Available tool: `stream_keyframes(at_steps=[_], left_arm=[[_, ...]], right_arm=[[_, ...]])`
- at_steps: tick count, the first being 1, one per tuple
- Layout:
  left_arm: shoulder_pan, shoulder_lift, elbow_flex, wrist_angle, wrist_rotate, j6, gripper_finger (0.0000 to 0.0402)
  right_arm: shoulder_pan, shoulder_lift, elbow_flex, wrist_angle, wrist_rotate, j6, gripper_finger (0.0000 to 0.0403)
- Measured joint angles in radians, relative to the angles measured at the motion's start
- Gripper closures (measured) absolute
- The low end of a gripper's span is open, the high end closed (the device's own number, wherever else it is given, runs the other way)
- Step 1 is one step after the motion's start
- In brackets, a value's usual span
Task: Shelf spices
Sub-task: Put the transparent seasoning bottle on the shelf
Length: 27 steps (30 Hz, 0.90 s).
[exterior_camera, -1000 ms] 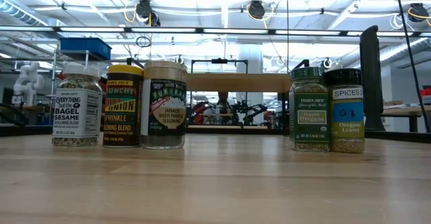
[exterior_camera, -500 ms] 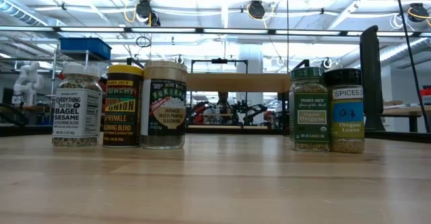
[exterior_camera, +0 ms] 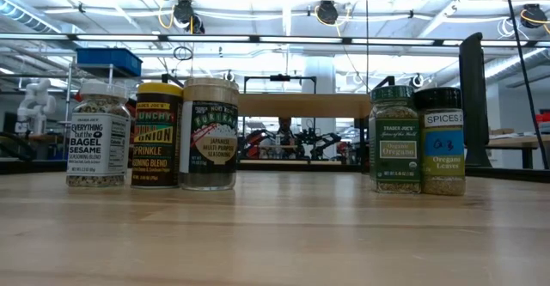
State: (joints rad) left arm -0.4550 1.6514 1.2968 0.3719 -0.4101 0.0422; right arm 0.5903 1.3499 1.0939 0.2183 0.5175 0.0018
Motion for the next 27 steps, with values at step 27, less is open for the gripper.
stream_keyframes(at_steps=[27], left_arm=[[-0.187, -0.004, 0.000, -0.012, -0.372, 0.609, 0.0095]], right_arm=[[0.000, -0.042, 0.000, -0.065, 0.004, 0.118, 0.0231]])
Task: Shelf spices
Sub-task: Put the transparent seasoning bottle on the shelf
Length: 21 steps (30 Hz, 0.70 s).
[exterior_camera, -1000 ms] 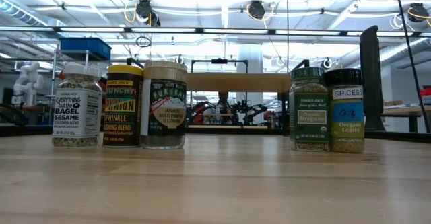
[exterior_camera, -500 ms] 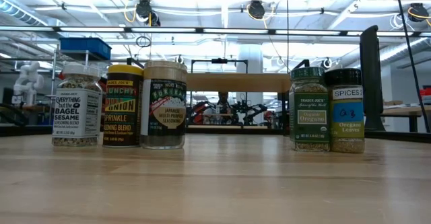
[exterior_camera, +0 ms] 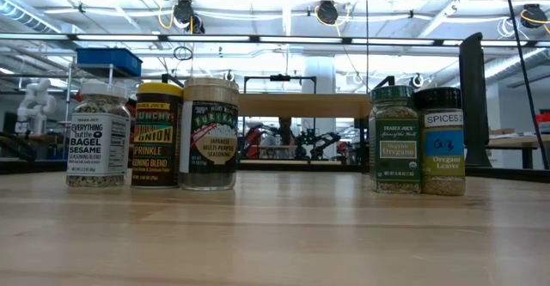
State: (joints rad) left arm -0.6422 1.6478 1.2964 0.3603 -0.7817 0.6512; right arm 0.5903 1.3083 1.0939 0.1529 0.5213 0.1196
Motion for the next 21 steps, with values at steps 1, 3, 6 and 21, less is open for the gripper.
stream_keyframes(at_steps=[1, 3, 6, 21], left_arm=[[-0.009, 0.000, 0.000, 0.007, -0.001, 0.035, 0.0095], [-0.026, 0.000, 0.000, 0.029, -0.004, 0.111, 0.0095], [-0.043, 0.002, 0.000, 0.036, -0.004, 0.250, 0.0095], [-0.034, 0.041, 0.000, 0.068, 0.041, 0.569, 0.0095]], right_arm=[[0.000, 0.000, 0.000, -0.001, -0.001, 0.005, 0.0231], [0.000, 0.000, 0.000, -0.004, -0.004, 0.031, 0.0231], [-0.010, 0.000, 0.000, -0.005, -0.037, 0.086, 0.0231], [-0.034, 0.000, 0.000, -0.008, -0.132, 0.193, 0.0231]])
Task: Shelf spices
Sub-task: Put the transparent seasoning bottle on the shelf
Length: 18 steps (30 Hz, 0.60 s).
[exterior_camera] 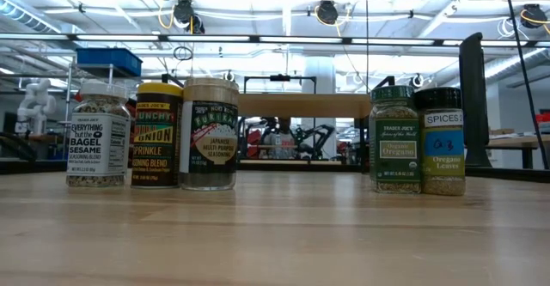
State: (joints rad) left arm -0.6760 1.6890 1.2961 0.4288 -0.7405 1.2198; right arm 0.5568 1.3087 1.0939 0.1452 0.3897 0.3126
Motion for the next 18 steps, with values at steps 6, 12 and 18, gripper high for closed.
stream_keyframes(at_steps=[6, 12, 18], left_arm=[[0.028, 0.000, 0.000, 0.009, -0.045, -0.024, 0.0057], [0.034, 0.000, 0.000, 0.026, 0.024, 0.060, 0.0017], [0.040, 0.000, 0.000, 0.038, 0.024, 0.087, 0.0002]], right_arm=[[0.000, 0.000, 0.000, 0.000, -0.004, 0.001, 0.0229], [0.000, 0.000, 0.000, -0.004, -0.004, 0.001, 0.0228], [0.000, 0.000, 0.000, -0.007, -0.004, 0.013, 0.0228]])
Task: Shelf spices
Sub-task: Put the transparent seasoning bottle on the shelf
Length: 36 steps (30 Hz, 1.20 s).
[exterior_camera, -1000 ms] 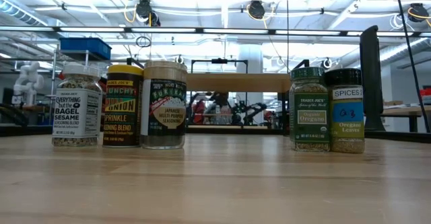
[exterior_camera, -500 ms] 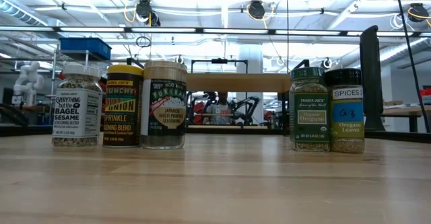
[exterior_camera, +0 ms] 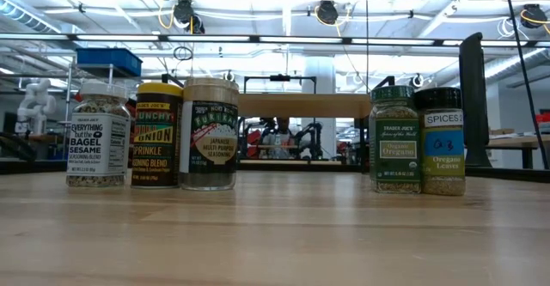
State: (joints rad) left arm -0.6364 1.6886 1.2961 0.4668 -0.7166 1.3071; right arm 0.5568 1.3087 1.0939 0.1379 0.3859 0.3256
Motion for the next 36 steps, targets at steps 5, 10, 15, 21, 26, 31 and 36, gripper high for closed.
stream_keyframes(at_steps=[5, 10, 15, 21, 26, 31, 36], left_arm=[[0.016, 0.000, 0.000, 0.014, 0.004, -0.013, 0.0002], [0.033, 0.000, 0.000, 0.026, 0.005, -0.017, 0.0002], [0.048, 0.000, 0.000, 0.026, 0.005, -0.017, 0.0002], [0.059, 0.000, 0.000, 0.025, 0.006, -0.016, 0.0002], [0.069, 0.000, 0.000, 0.021, 0.047, -0.006, 0.0002], [0.071, 0.000, 0.000, 0.022, 0.061, 0.014, 0.0002], [0.086, 0.000, 0.000, 0.020, 0.079, 0.017, 0.0002]], right_arm=[[0.000, 0.000, 0.000, 0.000, 0.000, 0.004, 0.0228], [0.000, 0.000, 0.000, 0.000, 0.000, 0.004, 0.0227], [0.000, 0.000, 0.000, 0.000, 0.000, 0.004, 0.0227], [0.000, 0.000, 0.000, 0.000, 0.000, 0.004, 0.0227], [0.000, 0.000, 0.000, 0.000, 0.000, 0.007, 0.0227], [0.000, 0.000, 0.000, 0.000, 0.000, 0.007, 0.0227], [0.000, 0.000, 0.000, 0.000, 0.000, 0.013, 0.0227]])
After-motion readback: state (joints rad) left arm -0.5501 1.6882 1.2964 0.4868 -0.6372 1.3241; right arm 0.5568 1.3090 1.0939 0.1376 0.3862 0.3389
